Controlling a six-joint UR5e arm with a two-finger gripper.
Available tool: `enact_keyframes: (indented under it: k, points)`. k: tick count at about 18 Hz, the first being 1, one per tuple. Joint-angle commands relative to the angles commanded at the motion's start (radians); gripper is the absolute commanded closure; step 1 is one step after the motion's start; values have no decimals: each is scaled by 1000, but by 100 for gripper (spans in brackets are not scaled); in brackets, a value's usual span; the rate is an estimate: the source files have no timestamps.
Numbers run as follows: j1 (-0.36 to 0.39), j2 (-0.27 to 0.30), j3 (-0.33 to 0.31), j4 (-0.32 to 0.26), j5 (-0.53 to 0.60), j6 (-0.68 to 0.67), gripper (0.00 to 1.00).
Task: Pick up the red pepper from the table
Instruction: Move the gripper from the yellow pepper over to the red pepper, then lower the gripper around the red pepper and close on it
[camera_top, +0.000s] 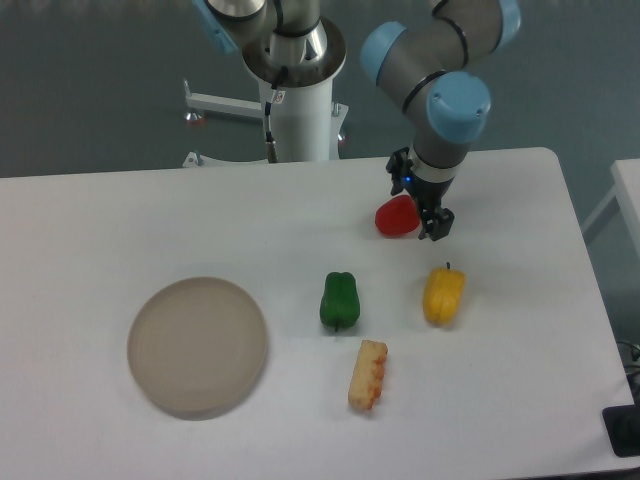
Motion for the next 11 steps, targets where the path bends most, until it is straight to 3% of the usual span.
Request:
enact_keyframes:
  k: [6, 11]
  points:
    - [-2, -9, -15, 12, 0, -2, 0]
    - [11, -8, -61, 78, 0, 0, 0]
